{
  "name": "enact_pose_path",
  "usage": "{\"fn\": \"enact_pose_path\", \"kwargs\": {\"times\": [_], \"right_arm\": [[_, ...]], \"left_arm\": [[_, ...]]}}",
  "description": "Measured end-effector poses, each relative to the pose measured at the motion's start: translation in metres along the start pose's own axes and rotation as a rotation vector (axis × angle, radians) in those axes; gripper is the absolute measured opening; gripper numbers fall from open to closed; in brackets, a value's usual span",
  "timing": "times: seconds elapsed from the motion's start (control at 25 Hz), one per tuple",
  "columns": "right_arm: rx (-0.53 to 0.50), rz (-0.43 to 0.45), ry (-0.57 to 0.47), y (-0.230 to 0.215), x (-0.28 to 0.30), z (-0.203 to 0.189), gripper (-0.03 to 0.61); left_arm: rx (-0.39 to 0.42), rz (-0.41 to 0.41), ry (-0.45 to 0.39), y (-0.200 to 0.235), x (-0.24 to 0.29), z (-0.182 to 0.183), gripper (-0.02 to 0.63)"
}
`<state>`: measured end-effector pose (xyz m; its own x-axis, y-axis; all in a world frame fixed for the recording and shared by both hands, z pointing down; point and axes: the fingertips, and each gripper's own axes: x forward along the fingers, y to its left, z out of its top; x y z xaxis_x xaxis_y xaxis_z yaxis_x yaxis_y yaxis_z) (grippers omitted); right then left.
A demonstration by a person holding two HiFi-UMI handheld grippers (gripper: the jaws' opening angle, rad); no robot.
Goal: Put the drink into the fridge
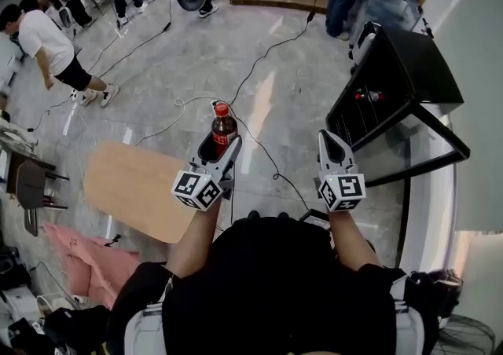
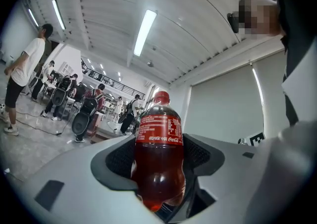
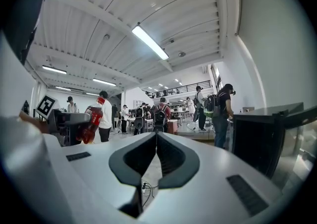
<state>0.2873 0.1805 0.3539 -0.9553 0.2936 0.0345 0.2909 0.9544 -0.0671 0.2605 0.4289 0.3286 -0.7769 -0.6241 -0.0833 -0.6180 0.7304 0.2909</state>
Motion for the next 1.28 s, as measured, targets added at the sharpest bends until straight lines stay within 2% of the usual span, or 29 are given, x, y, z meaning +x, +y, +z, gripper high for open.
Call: {"fn": "enact_pose_path", "kwargs": {"times": [0.16, 0.36, 0.76, 1.0, 1.28], "right_arm": [[0.006, 0.01, -0.005, -0.012, -0.003, -0.001, 0.021], [0.013, 0.028, -0.001, -0.028, -0.007, -0.004, 0.021], [-0.022, 0.04, -0.012, -0.067, -0.013, -0.003, 0.021], [-0.004, 0.03, -0.015, -0.094, 0.013, -0.007, 0.021], [0.011, 0.023, 0.031, -0.111, 0.069, -0.023, 0.021]], "left_arm": [[-0.009, 0.008, -0.003, -0.007, 0.007, -0.004, 0.311], [0.052, 0.003, 0.007, -0.023, 0.018, -0.01, 0.31], [0.023, -0.006, 0.016, -0.045, 0.04, -0.026, 0.31], [-0.015, 0.003, 0.04, -0.031, 0.069, -0.04, 0.311], [-0.025, -0.015, 0.037, 0.01, 0.117, -0.041, 0.311]]}}
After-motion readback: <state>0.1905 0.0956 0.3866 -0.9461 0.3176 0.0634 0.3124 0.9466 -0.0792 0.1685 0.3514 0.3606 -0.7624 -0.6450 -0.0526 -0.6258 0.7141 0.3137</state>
